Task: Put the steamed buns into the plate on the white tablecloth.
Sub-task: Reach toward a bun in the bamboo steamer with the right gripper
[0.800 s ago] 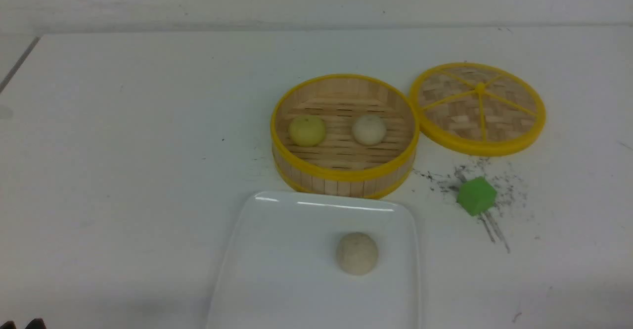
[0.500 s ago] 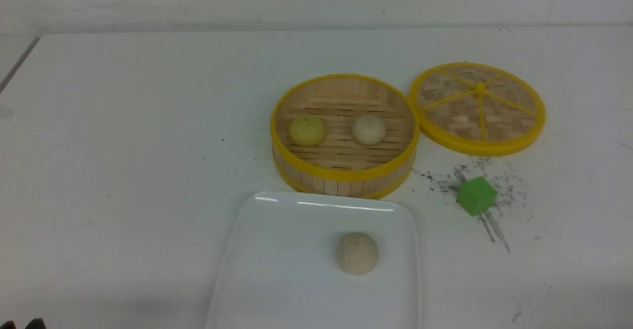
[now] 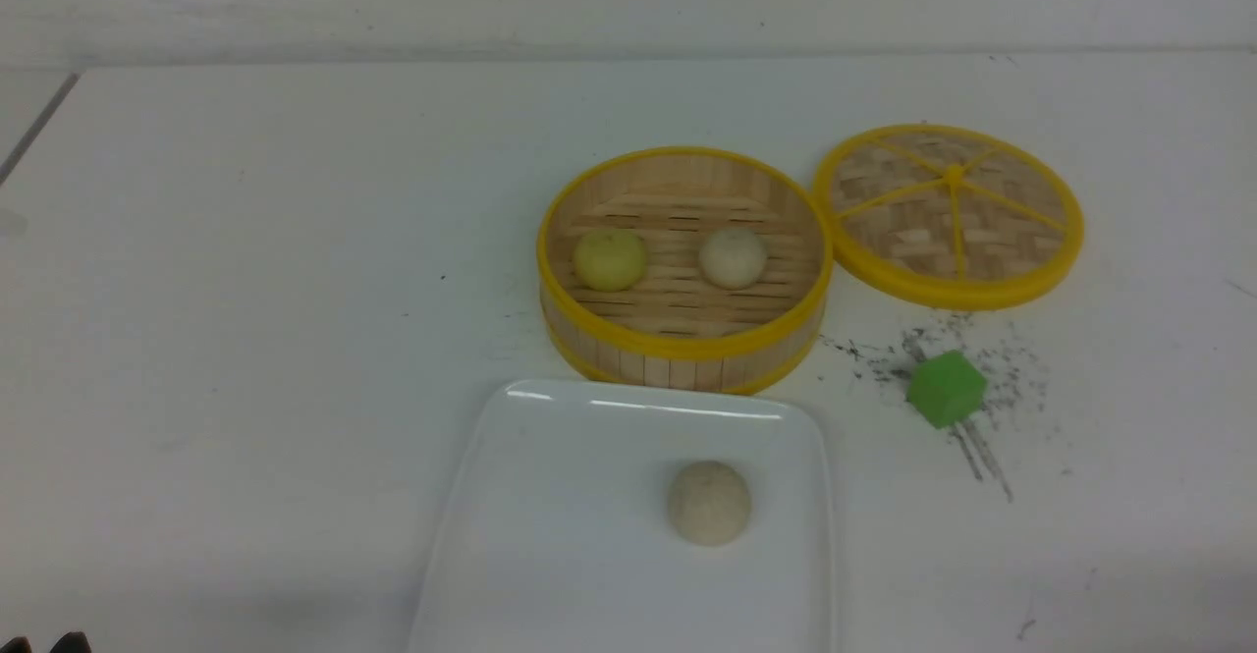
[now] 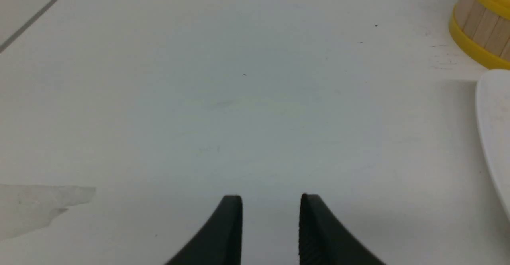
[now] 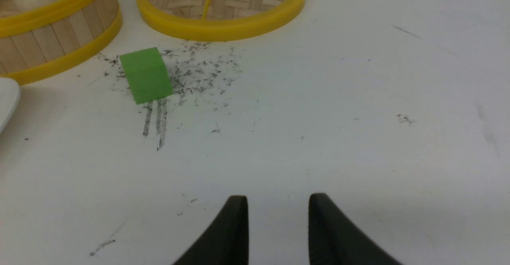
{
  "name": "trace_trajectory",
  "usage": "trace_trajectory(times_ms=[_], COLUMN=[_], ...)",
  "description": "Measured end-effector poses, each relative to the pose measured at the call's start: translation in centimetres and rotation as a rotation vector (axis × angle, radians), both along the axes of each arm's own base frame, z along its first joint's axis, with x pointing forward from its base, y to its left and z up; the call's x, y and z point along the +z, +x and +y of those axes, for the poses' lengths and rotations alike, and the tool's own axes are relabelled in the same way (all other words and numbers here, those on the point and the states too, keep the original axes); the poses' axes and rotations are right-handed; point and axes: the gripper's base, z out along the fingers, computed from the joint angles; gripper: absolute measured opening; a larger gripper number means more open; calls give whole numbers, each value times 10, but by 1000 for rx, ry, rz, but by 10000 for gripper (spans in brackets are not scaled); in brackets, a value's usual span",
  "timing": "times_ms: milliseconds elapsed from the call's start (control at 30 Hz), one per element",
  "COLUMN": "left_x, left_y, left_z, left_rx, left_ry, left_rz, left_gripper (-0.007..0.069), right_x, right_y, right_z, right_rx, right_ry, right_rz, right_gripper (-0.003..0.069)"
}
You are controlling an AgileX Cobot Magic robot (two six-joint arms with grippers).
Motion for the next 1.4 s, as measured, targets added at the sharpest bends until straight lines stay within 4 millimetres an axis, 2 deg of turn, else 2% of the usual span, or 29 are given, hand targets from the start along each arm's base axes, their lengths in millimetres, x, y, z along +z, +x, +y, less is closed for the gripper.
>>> trace_trajectory(times_ms=[1133, 1233, 1333, 1367, 1400], left_x=[0, 0, 1, 1, 2], left_y=[0, 0, -1, -1, -1], left_z=[0, -7, -14, -15, -18], left_rx=[4, 38, 80, 87, 107], left_ry=[-30, -391, -785, -822, -999], left_rz=[0, 8, 39, 43, 65], left_gripper=[240, 240, 240, 240, 240], right_x=[0, 1, 1, 2, 3], right_y=[0, 0, 0, 0, 0], right_z=[-4, 1, 9, 9, 14], right_rx=[-9, -27, -61, -64, -82], right_ry=[-101, 131, 524, 551, 772], right_rz=[-2, -5, 14, 17, 36], right_gripper=[239, 239, 239, 239, 239])
